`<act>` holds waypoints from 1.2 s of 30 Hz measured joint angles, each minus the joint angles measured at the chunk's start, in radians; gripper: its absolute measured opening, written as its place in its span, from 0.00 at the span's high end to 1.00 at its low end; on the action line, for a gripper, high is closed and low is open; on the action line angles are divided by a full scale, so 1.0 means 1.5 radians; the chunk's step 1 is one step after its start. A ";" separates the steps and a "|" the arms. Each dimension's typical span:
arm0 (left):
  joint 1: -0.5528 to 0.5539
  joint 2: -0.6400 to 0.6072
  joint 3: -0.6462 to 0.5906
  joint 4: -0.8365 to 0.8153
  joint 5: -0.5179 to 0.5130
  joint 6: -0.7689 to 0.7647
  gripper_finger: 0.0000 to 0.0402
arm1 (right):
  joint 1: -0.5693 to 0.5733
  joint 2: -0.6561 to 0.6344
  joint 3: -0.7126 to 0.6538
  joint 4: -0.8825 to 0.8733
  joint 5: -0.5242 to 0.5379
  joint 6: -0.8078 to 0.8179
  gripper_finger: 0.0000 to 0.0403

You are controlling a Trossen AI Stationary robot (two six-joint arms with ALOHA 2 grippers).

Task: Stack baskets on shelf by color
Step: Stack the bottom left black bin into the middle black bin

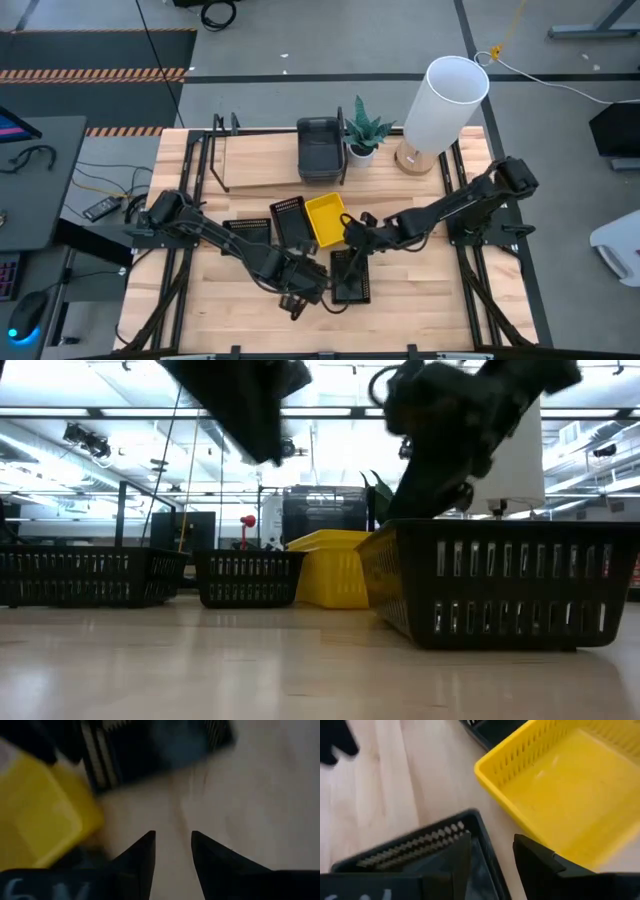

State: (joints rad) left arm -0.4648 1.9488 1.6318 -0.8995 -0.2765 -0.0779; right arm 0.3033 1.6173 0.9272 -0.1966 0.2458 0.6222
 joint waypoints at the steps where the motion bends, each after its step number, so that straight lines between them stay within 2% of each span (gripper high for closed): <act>1: 0.000 0.003 0.000 0.034 0.000 -0.007 0.67 | 0.005 -0.014 0.000 -0.020 0.004 0.001 0.62; 8: -0.006 0.032 -0.001 0.230 0.000 -0.032 0.65 | 0.058 -0.114 0.000 -0.214 0.105 0.024 0.62; 13: -0.009 0.053 -0.001 0.308 0.026 -0.081 0.58 | 0.091 -0.167 0.000 -0.388 0.200 0.092 0.62; 17: -0.012 0.079 -0.001 0.395 0.046 -0.102 0.51 | 0.109 -0.189 0.000 -0.476 0.271 0.161 0.62; 22: -0.018 0.113 -0.001 0.468 0.043 -0.099 0.42 | 0.135 -0.194 0.000 -0.487 0.319 0.199 0.62; 26: -0.019 0.134 -0.001 0.489 0.007 -0.103 0.39 | 0.161 -0.192 0.000 -0.486 0.341 0.201 0.62; 36: -0.019 0.200 -0.001 0.476 -0.005 -0.090 0.45 | 0.191 -0.192 0.000 -0.546 0.347 0.254 0.62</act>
State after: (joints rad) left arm -0.4931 2.2490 1.6306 -0.1855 -0.2840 -0.2131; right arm 0.5902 1.3296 0.9273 -1.0158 0.7661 1.0032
